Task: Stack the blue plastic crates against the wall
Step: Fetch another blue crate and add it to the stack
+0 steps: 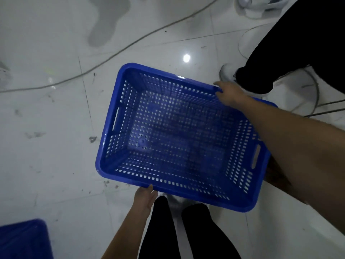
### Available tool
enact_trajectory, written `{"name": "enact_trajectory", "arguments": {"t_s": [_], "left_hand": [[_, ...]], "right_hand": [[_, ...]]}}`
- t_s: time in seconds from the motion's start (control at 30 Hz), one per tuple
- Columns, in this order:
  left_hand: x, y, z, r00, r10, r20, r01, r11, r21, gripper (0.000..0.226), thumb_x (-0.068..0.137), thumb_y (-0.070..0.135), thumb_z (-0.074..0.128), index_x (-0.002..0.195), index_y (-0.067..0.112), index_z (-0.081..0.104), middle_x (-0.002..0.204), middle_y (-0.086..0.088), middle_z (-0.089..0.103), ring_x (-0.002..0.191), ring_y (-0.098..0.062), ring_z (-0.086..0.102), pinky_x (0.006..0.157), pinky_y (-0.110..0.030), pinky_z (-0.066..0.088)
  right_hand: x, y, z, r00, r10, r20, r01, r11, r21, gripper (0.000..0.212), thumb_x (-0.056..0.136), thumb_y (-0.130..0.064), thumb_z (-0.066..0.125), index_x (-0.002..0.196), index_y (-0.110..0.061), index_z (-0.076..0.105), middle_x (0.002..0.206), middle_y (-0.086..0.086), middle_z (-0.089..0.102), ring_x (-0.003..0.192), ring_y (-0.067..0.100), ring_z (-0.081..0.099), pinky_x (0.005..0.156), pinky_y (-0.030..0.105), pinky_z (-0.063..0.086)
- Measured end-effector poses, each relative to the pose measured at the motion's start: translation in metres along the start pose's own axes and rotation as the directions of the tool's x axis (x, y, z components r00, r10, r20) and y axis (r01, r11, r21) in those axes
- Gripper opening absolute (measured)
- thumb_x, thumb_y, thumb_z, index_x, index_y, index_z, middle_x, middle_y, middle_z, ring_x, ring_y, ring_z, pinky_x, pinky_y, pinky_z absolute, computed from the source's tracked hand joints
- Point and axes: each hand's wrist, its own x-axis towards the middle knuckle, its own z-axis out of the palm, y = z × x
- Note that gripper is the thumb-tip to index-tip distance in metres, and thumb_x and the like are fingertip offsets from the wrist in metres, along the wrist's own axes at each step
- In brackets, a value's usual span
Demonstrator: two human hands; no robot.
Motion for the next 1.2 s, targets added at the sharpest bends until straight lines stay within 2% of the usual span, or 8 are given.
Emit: {"name": "enact_trajectory", "arguments": {"t_s": [0.1, 0.3, 0.43, 0.6, 0.7, 0.83, 1.03, 1.2], "left_hand": [[-0.024, 0.002, -0.013, 0.999, 0.053, 0.012, -0.054, 0.997, 0.049, 0.025, 0.095, 0.002, 0.048, 0.119, 0.005, 0.054, 0.095, -0.006, 0.065, 0.086, -0.018, 0.063, 0.079, -0.030, 0.052], [-0.102, 0.018, -0.053, 0.986, 0.133, 0.104, -0.137, 0.990, 0.029, 0.026, 0.090, 0.004, 0.058, 0.116, 0.008, 0.058, 0.106, -0.011, 0.070, 0.104, -0.030, 0.066, 0.101, -0.042, 0.048], [-0.162, 0.026, -0.077, 0.965, 0.228, 0.127, -0.234, 0.972, 0.032, 0.020, 0.090, 0.005, 0.058, 0.109, 0.005, 0.061, 0.098, -0.012, 0.067, 0.096, -0.028, 0.063, 0.083, -0.032, 0.050], [-0.231, 0.020, -0.110, 0.928, 0.365, 0.069, -0.361, 0.930, -0.064, 0.009, 0.086, 0.003, 0.063, 0.085, 0.012, 0.062, 0.063, 0.004, 0.071, 0.077, -0.018, 0.063, 0.062, -0.017, 0.049], [-0.276, 0.011, -0.131, 0.910, 0.412, 0.056, -0.402, 0.906, -0.130, 0.015, 0.085, 0.003, 0.064, 0.077, 0.015, 0.058, 0.057, 0.006, 0.069, 0.076, -0.017, 0.062, 0.069, -0.021, 0.047], [-0.332, -0.010, -0.167, 0.878, 0.478, -0.031, -0.474, 0.859, -0.191, 0.030, 0.084, 0.003, 0.065, 0.063, 0.015, 0.047, 0.050, 0.002, 0.060, 0.068, -0.017, 0.061, 0.071, -0.023, 0.046], [-0.399, -0.047, -0.239, 0.817, 0.565, -0.116, -0.571, 0.766, -0.295, 0.026, 0.084, 0.005, 0.065, 0.066, 0.014, 0.050, 0.053, 0.002, 0.061, 0.070, -0.019, 0.060, 0.077, -0.027, 0.048], [-0.443, -0.075, -0.314, 0.752, 0.634, -0.180, -0.648, 0.661, -0.379, 0.024, 0.084, 0.006, 0.066, 0.069, 0.012, 0.048, 0.069, -0.012, 0.055, 0.071, -0.018, 0.066, 0.072, -0.024, 0.051]], "right_hand": [[-0.018, -0.006, -0.016, 0.995, 0.008, -0.100, -0.004, 0.999, 0.045, 0.043, 0.099, -0.031, 0.041, 0.142, -0.023, 0.044, 0.133, 0.026, 0.049, 0.120, 0.041, 0.047, 0.096, 0.042, 0.041], [-0.075, -0.044, -0.083, 0.981, 0.014, -0.193, -0.004, 0.999, 0.052, 0.040, 0.097, -0.039, 0.042, 0.136, -0.034, 0.049, 0.129, 0.020, 0.050, 0.122, 0.040, 0.043, 0.101, 0.049, 0.033], [-0.120, -0.077, -0.134, 0.966, -0.003, -0.260, 0.021, 0.998, 0.067, 0.039, 0.097, -0.035, 0.043, 0.135, -0.034, 0.050, 0.128, 0.019, 0.049, 0.121, 0.039, 0.043, 0.102, 0.048, 0.034], [-0.175, -0.124, -0.192, 0.945, -0.079, -0.316, 0.113, 0.989, 0.092, 0.040, 0.095, -0.028, 0.045, 0.133, -0.034, 0.051, 0.127, 0.017, 0.050, 0.122, 0.038, 0.044, 0.101, 0.049, 0.034], [-0.210, -0.159, -0.219, 0.927, -0.155, -0.342, 0.200, 0.975, 0.100, 0.040, 0.093, -0.024, 0.046, 0.131, -0.034, 0.054, 0.128, 0.016, 0.051, 0.122, 0.037, 0.043, 0.103, 0.049, 0.031], [-0.256, -0.212, -0.246, 0.863, -0.267, -0.428, 0.333, 0.939, 0.086, 0.042, 0.089, -0.021, 0.052, 0.130, -0.029, 0.057, 0.127, 0.016, 0.058, 0.121, 0.037, 0.049, 0.102, 0.047, 0.036], [-0.324, -0.319, -0.265, 0.780, -0.424, -0.460, 0.488, 0.872, 0.024, 0.042, 0.089, -0.019, 0.051, 0.129, -0.029, 0.057, 0.127, 0.015, 0.058, 0.125, 0.035, 0.043, 0.104, 0.042, 0.029], [-0.386, -0.420, -0.272, 0.689, -0.560, -0.460, 0.610, 0.791, -0.050, 0.045, 0.084, -0.017, 0.052, 0.126, -0.032, 0.060, 0.127, 0.012, 0.061, 0.124, 0.034, 0.045, 0.104, 0.044, 0.029]]}}
